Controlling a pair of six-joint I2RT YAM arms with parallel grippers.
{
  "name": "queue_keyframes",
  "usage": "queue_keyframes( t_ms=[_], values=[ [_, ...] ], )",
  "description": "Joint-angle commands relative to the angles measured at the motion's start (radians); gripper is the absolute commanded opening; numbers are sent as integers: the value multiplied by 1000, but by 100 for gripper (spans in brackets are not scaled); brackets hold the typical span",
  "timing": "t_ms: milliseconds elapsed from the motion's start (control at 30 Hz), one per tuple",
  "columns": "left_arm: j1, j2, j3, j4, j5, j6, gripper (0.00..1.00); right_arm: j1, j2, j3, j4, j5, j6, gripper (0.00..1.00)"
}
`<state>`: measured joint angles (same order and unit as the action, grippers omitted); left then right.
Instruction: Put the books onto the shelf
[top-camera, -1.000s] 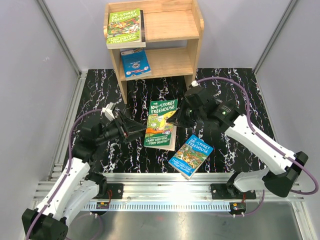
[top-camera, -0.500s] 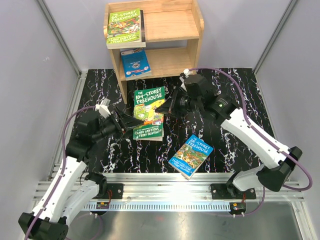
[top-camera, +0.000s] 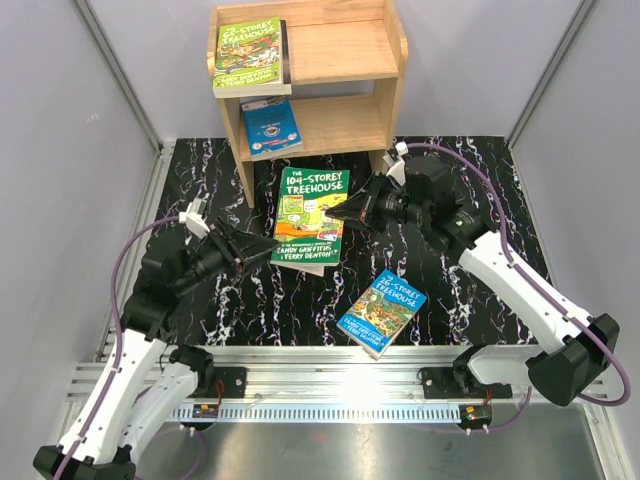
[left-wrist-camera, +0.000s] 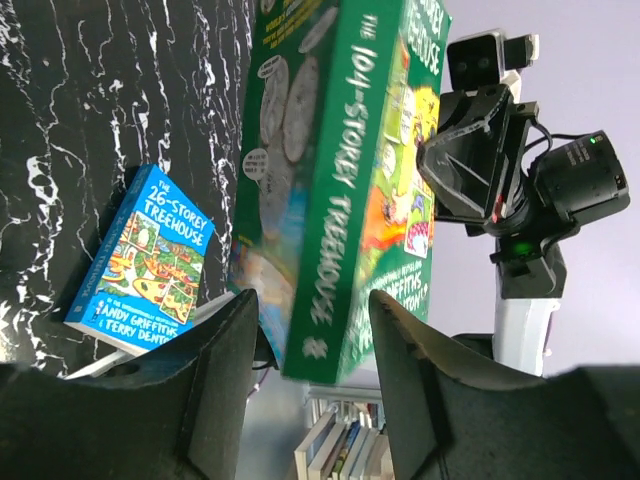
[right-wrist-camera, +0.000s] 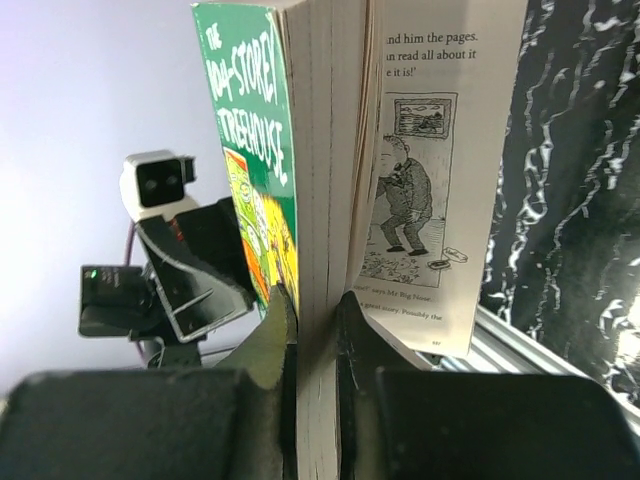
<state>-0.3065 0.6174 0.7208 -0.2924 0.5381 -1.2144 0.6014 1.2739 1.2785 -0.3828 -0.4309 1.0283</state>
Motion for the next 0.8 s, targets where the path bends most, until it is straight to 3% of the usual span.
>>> queue_keyframes(
  t_ms=[0,200,533,567,633,700,767],
  values=[
    [-19,69,72,75,16,-11,51,1,-51,2,215,-71,59,0],
    [-43,150,78,127,45,7,49,1,-42,-24,282,-62,95,0],
    [-59,271,158,167,123,19,10,-5,-45,-90,324,-35,107,0],
    [-59,280,175,148,131,30,0,-5,-44,-93,332,-38,110,0],
    [-60,295,245,104,125,79,0,-8,-36,-84,331,-45,101,0],
    [-59,320,366,30,106,156,0,-9,-39,-51,288,-39,79,5],
    [-59,353,454,-43,106,226,0,-9,-53,-19,250,-25,33,24]
  ],
)
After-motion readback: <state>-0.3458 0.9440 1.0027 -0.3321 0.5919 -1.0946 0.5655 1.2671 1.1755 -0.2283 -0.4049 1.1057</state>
